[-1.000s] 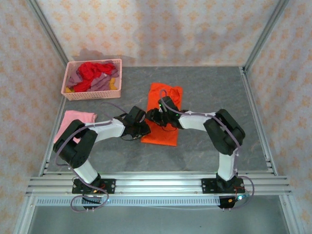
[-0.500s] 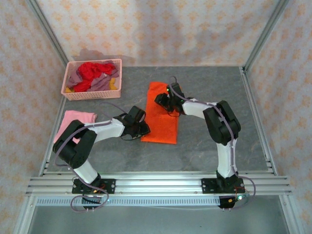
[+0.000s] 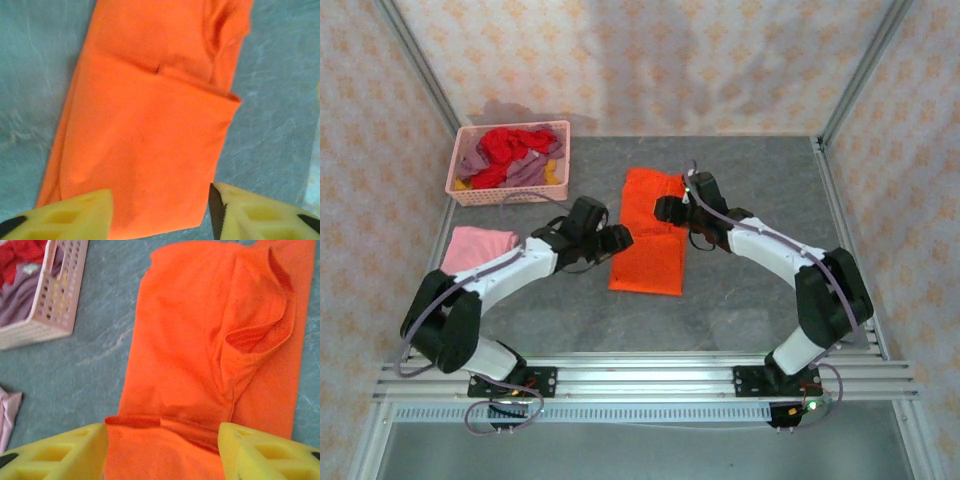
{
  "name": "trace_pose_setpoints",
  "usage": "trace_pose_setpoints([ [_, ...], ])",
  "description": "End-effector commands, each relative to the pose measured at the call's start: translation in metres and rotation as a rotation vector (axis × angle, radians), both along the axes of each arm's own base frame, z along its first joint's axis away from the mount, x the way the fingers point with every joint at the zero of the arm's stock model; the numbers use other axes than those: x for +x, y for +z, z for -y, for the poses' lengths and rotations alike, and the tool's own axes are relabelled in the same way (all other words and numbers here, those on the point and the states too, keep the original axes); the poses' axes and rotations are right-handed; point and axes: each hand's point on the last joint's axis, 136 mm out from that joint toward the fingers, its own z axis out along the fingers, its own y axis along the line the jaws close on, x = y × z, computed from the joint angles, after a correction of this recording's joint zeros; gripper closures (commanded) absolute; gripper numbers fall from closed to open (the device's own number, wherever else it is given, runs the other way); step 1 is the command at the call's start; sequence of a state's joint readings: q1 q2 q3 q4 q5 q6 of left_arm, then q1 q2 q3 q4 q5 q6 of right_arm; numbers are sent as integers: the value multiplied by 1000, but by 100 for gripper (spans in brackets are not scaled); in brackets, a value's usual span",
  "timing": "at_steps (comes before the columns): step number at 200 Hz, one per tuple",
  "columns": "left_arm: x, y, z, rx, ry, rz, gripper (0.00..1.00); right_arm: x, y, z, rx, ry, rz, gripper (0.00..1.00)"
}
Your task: Fold and stack the t-shirts
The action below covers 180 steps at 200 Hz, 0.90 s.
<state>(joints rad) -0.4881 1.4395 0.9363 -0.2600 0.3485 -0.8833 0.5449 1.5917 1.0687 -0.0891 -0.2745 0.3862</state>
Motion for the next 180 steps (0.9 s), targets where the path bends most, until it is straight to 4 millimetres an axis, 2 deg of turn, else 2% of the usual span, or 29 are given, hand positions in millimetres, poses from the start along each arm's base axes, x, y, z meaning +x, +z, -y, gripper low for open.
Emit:
trace_pose_setpoints([
  [1, 7, 14, -41, 86, 73, 15, 32, -23, -31, -11, -93, 70, -63, 45],
  [19, 9, 17, -65, 113, 112, 19, 22, -28, -45, -32, -72, 99, -106, 49],
  [33, 7, 16, -76, 134, 123, 14, 17, -26, -59, -36, -54, 64, -146, 54],
  [54, 3, 15, -83, 159, 127, 9, 13, -20, -83, -17, -82, -42, -206, 61],
  [83, 5, 11, -80, 141, 127, 11, 8, -20, -116, 16, -103, -154, -318, 67],
  [99, 8, 8, -76, 132, 119, 6, 1, -22, -129, 28, -124, -160, -351, 69],
  [114, 15, 6, -71, 120, 106, 6, 0, -21, -131, 33, -157, -134, -343, 71],
  [155, 44, -3, -56, 114, 65, -4, 0, -21, -130, 31, -264, 40, -316, 75],
  [180, 66, -14, -45, 112, 39, -17, 0, -18, -110, 35, -306, 74, -267, 73],
])
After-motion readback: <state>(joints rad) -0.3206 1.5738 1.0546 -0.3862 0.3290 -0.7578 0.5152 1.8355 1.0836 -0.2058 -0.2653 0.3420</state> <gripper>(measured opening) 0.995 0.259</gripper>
